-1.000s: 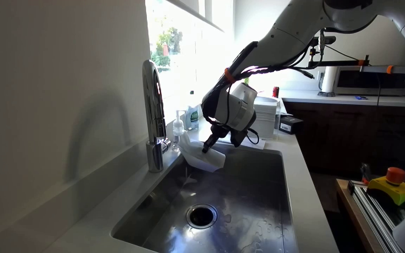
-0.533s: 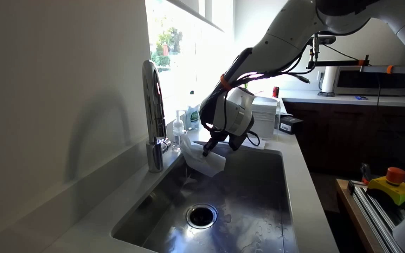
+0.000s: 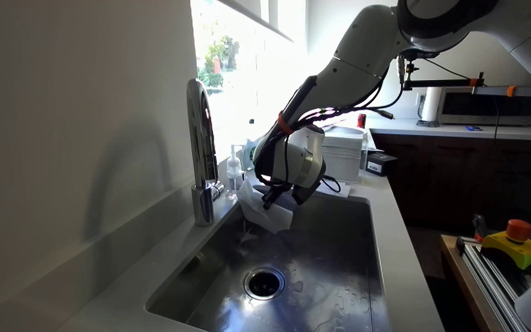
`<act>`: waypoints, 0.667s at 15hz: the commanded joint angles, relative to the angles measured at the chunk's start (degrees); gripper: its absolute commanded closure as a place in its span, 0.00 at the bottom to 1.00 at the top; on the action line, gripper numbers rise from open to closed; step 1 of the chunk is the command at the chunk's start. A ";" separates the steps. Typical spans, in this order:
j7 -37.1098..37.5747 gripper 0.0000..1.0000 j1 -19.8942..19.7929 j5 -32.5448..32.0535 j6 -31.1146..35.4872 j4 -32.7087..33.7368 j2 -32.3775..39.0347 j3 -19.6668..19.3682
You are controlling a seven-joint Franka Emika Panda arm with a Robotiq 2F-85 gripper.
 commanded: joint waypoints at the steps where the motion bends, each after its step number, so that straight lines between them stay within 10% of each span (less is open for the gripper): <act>1: 3.65 1.00 5.87 1.74 -1.71 1.54 1.50 -6.03; 5: 6.69 1.00 10.87 1.49 -3.65 0.80 0.40 -13.08; 10: 31.69 1.00 13.10 -20.69 -5.75 -1.36 -0.99 -19.54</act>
